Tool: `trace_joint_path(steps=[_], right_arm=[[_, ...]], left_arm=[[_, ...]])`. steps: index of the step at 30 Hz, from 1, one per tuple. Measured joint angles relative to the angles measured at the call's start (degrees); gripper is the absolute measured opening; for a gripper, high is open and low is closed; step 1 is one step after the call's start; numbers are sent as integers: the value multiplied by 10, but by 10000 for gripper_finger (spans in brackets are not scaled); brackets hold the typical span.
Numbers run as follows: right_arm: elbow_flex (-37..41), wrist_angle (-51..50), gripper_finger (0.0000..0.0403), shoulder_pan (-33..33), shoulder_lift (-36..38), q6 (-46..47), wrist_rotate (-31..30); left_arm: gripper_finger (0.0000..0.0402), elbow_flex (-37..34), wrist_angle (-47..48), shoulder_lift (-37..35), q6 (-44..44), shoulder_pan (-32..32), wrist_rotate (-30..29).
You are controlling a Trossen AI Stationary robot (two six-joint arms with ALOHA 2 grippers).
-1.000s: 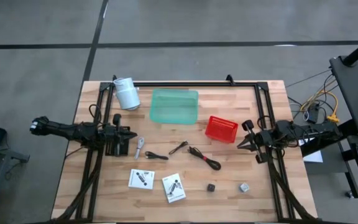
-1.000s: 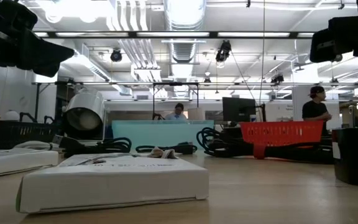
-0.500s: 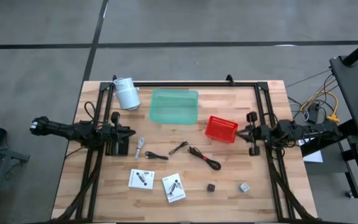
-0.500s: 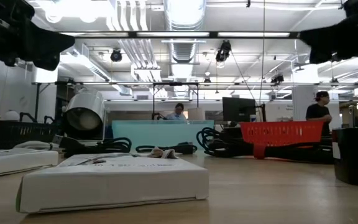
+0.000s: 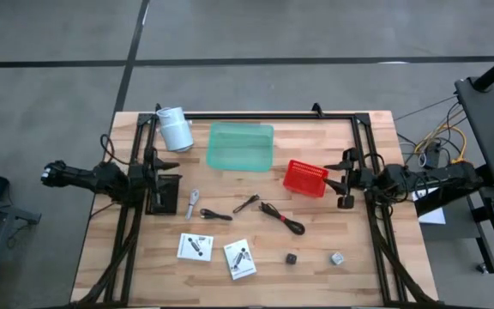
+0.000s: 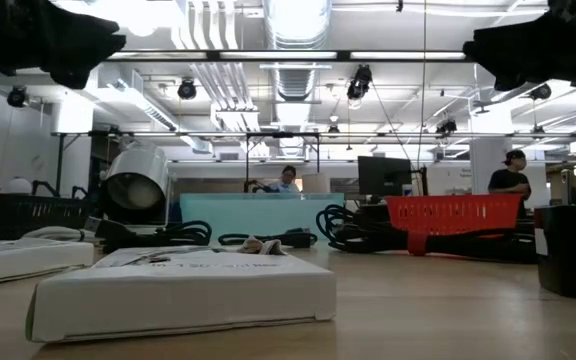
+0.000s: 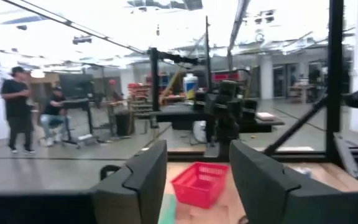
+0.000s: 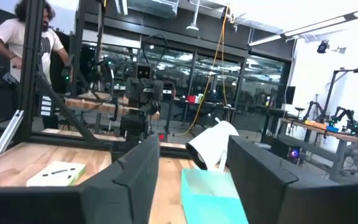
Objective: Pick and place items into bin
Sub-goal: Put the right black charger cable into the blue bin
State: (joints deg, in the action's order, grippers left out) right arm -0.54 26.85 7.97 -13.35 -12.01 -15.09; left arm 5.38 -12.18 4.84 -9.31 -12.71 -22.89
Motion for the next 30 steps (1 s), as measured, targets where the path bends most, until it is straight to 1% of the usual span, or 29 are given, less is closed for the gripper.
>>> trace_joint_path(steps=[5, 9, 12, 15, 18, 21, 24, 26, 30], right_arm=[[-6, 29, 193, 0, -49, 18, -1], [-44, 22, 194, 0, -104, 36, -1], [-94, -29, 194, 0, -154, 34, -1], [-153, -108, 194, 0, -200, 40, -1], [-209, -190, 194, 0, -243, 78, -1], [-253, -250, 194, 0, -285, 126, -1], [-287, -279, 194, 0, -325, 175, -1], [-304, -284, 194, 0, -350, 198, 0], [-323, -291, 194, 0, -398, 204, 4]], left_arm=[[169, 1, 2, 9, -8, 0, 0], [169, 21, 1, 38, -16, 0, 2], [169, 37, 1, 77, -10, 0, 12], [169, 48, 2, 120, -1, 0, 14], [169, 55, 2, 154, 1, 0, 14], [169, 61, 2, 182, 32, 0, 14], [169, 66, -16, 202, 65, 0, 14], [169, 66, -53, 213, 74, 0, 14], [169, 46, -126, 243, 65, 0, 14]])
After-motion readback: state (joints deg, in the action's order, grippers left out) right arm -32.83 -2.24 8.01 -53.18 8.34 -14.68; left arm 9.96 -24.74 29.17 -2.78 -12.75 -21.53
